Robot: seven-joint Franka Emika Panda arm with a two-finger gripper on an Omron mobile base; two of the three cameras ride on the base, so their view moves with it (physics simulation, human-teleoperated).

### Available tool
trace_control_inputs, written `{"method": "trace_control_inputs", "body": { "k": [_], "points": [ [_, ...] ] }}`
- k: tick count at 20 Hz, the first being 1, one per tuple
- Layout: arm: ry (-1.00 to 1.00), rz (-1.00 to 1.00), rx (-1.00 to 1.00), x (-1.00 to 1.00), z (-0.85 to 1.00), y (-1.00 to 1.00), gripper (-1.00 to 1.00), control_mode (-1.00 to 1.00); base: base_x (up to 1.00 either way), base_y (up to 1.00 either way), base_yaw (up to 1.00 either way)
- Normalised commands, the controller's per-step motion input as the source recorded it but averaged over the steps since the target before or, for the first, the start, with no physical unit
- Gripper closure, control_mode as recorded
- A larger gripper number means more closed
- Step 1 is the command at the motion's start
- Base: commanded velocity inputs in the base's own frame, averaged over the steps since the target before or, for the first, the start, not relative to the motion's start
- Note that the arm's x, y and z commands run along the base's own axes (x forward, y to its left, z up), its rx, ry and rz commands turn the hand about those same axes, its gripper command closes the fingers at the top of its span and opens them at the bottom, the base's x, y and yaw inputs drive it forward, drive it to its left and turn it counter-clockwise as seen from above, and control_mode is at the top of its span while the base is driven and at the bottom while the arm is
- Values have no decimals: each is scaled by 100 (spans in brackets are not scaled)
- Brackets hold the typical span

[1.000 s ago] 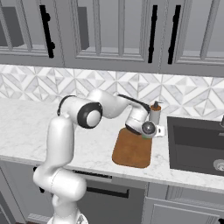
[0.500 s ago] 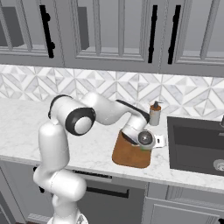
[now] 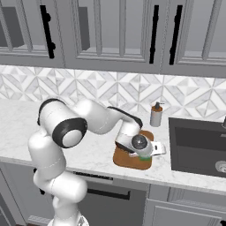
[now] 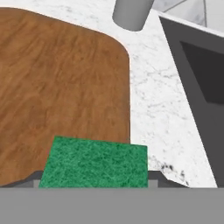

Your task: Pick up the sponge from the counter and clean the cutting board by briefly scrubbing or pressing down on the cutting board. Once finished, release the sponge.

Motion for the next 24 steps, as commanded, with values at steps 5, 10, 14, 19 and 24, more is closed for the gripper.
{"method": "trace_control_inputs", "body": {
  "k": [5, 10, 14, 19, 24],
  "points": [
    [6, 0, 0, -32, 4, 26, 100, -100, 0, 0, 0],
    [0, 0, 2, 0, 9, 55, 100, -100, 0, 0, 0],
    [0, 0, 5, 0, 3, 56, 100, -100, 0, 0, 0],
    [0, 0, 7, 3, 10, 35, 100, -100, 0, 0, 0],
    [1, 0, 5, 57, 5, -8, 100, -100, 0, 0, 0]
  ]
}}
